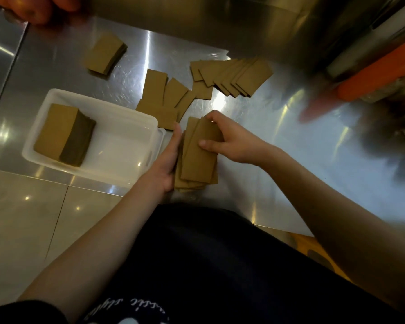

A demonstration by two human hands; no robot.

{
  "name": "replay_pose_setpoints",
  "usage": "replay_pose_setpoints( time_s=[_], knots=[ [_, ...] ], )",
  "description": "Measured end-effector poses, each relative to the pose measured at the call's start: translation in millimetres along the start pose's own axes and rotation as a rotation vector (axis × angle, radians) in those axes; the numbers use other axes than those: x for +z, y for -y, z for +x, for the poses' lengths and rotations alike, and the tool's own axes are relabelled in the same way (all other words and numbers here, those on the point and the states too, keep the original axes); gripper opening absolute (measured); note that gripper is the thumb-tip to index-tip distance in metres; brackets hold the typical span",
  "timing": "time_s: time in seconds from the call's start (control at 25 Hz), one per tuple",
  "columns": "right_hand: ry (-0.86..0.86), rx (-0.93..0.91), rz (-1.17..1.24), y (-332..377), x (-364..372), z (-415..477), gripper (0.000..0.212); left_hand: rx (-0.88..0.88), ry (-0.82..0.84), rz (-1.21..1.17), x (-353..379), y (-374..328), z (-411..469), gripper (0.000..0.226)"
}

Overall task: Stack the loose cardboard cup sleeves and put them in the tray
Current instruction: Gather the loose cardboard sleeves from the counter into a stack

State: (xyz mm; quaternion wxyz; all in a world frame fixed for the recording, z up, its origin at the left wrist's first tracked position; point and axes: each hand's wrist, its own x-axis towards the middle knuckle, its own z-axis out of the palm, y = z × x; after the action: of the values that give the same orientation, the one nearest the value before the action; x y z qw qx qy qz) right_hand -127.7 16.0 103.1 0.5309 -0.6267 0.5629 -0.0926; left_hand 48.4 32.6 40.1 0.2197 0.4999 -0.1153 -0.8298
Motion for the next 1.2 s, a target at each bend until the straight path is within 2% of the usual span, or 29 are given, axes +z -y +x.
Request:
replay_pose_setpoints(
  time_s=[0.12, 0.24, 0.44, 0.6, 0.76, 0.88, 1.04, 1.2],
  knots=[
    [-0.085, -0.092, -0.269, 0, 16, 10, 0.055, 0.005, 0.03, -0.014, -4, 0, -4, 0.073],
    [-0.119, -0.087, -0.349, -1, 25, 15, 0.058, 0.007, 0.055, -0.026, -15, 2, -3, 0.08],
    [-0.172, -0.087, -0.339, 2, 35, 17, 0.053, 0.057, 0.02, -0.055, -17, 0, -5, 0.069],
    [-0.242, -0.121, -0.321, 9, 37, 17, 0.052, 0.113, 0.063, -0.084, -17, -7, -11, 0.065],
    [-0.418, -0.143, -0.176, 21, 24, 26, 0.043, 0.14, 0.106, -0.064, -14, -21, -18, 0.082],
    [-0.531, -0.136, -0.065, 21, 9, 41, 0.029, 0.185, 0.201, -0.214, -17, -37, -23, 0.068],
    [-0.438, -0.059, -0.085, 9, 3, 64, 0.034, 0.305, 0.23, -0.347, -32, -54, -30, 0.058],
    [-0.288, 0.002, -0.118, 15, 9, 94, 0.034, 0.371, 0.178, -0.487, -54, -67, -38, 0.055]
  ],
)
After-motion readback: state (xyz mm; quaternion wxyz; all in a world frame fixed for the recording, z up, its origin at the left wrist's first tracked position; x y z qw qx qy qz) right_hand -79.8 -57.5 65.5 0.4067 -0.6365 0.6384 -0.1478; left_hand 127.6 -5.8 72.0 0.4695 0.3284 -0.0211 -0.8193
